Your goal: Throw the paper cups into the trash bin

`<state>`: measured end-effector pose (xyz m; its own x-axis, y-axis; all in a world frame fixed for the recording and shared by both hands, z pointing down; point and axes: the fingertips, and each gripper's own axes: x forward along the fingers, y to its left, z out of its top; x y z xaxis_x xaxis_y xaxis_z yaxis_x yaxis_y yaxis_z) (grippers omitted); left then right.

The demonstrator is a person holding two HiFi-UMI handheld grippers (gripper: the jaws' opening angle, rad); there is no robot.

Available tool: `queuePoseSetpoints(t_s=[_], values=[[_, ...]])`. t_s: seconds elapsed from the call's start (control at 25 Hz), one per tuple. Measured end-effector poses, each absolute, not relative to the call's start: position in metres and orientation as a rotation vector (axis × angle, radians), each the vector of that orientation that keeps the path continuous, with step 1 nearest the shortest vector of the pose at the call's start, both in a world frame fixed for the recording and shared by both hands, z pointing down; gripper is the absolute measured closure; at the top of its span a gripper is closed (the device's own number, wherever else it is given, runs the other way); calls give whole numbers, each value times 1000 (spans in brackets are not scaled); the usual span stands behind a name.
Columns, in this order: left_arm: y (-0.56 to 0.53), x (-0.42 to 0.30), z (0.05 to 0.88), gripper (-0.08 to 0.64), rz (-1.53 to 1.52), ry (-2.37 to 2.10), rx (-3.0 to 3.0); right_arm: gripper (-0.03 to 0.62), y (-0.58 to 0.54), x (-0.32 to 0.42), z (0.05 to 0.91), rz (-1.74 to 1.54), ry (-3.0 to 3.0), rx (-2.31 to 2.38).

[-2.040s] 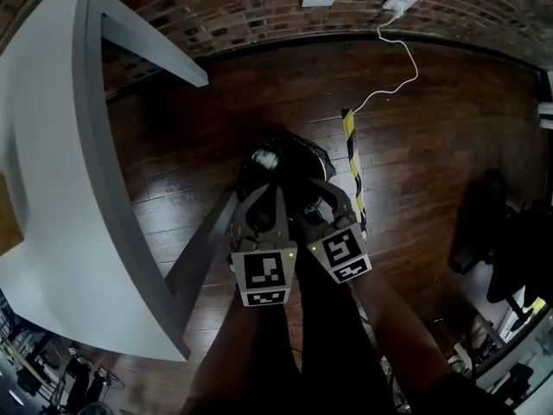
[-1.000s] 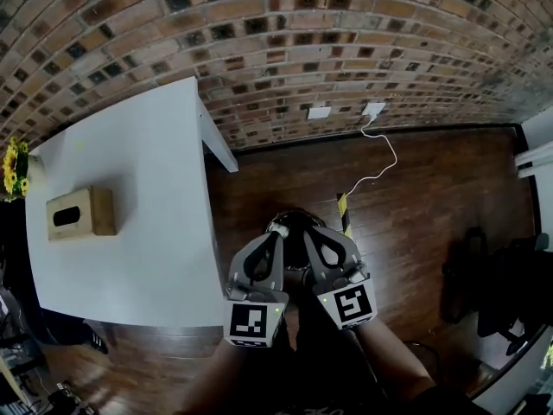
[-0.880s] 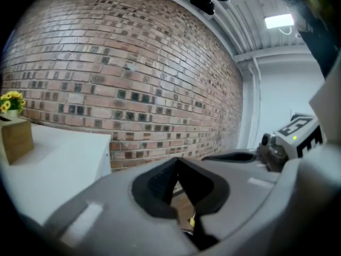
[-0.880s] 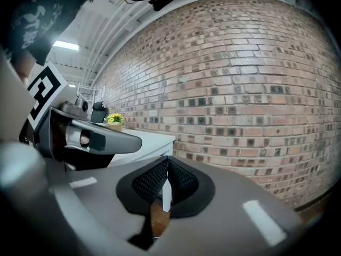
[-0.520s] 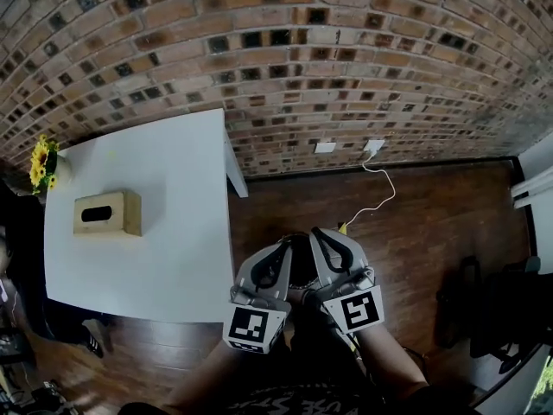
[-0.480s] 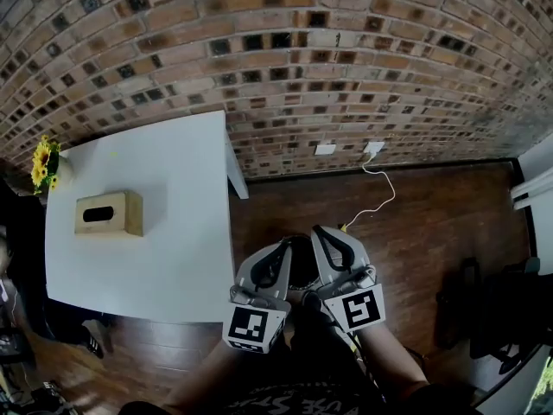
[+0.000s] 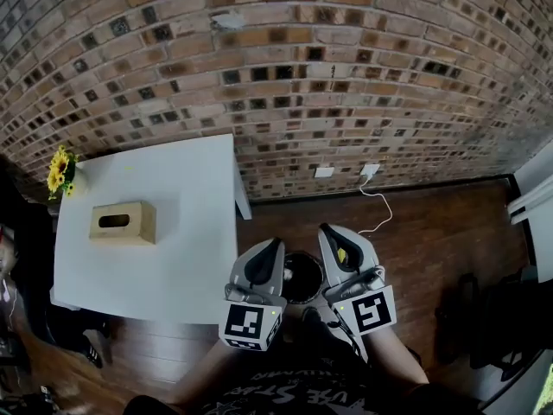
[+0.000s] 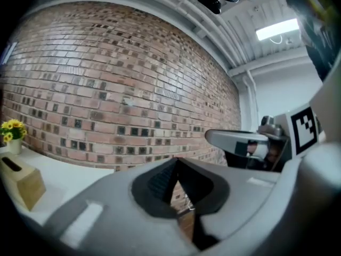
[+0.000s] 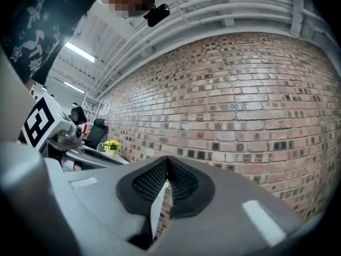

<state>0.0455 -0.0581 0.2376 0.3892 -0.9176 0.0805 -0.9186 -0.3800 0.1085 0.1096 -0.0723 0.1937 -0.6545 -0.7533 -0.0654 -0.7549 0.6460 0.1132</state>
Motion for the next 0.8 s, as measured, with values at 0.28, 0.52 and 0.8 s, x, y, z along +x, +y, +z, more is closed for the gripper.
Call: queuePoseSetpoints(t_s=[0.28, 0.52, 0.8], values=[[-57, 41, 198, 555, -36, -1690, 2529, 584, -61, 104, 158, 244, 2813, -1222], [-57, 42, 180, 555, -74, -1698, 2555, 584, -61, 105, 159, 230, 2818, -1210], [-58, 42, 172, 555, -66, -1718, 2564, 584, -63, 106, 160, 231, 2833, -1208]])
